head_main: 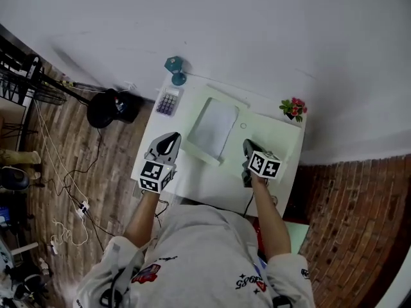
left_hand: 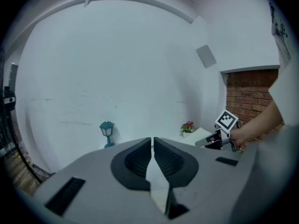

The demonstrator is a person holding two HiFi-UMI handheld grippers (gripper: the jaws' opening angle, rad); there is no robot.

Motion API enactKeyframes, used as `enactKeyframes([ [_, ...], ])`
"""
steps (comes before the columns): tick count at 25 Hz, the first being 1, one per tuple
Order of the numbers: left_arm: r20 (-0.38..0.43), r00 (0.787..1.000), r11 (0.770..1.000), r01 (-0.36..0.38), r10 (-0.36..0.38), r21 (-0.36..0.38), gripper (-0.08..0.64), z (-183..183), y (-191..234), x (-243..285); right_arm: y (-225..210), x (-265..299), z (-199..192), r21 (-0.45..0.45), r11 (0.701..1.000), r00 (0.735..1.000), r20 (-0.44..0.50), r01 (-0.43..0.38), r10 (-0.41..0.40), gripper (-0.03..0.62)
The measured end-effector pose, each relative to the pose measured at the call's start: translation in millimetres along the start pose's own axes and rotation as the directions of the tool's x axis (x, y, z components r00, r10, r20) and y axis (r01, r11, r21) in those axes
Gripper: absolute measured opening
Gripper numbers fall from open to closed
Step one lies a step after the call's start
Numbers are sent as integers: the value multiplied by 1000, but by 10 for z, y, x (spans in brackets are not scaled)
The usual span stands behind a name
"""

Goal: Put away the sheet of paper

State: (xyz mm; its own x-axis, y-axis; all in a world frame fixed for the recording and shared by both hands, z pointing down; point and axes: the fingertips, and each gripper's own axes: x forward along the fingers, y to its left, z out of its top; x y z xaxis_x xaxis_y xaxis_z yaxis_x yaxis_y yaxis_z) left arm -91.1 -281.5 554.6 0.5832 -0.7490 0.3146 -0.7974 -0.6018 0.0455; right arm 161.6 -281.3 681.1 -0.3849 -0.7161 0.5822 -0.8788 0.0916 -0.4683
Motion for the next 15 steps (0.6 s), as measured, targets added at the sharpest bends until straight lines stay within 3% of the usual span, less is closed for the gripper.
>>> enactKeyframes([
  [9, 36, 993, 993, 107, -109, 53, 32, 303, -325, 321, 309, -685, 603, -290, 955, 970, 244, 59, 14, 5],
  [15, 78, 984, 985, 152, -158, 84, 32, 479, -471, 469, 694, -1154, 1067, -406, 909, 921, 383, 98, 72, 3],
])
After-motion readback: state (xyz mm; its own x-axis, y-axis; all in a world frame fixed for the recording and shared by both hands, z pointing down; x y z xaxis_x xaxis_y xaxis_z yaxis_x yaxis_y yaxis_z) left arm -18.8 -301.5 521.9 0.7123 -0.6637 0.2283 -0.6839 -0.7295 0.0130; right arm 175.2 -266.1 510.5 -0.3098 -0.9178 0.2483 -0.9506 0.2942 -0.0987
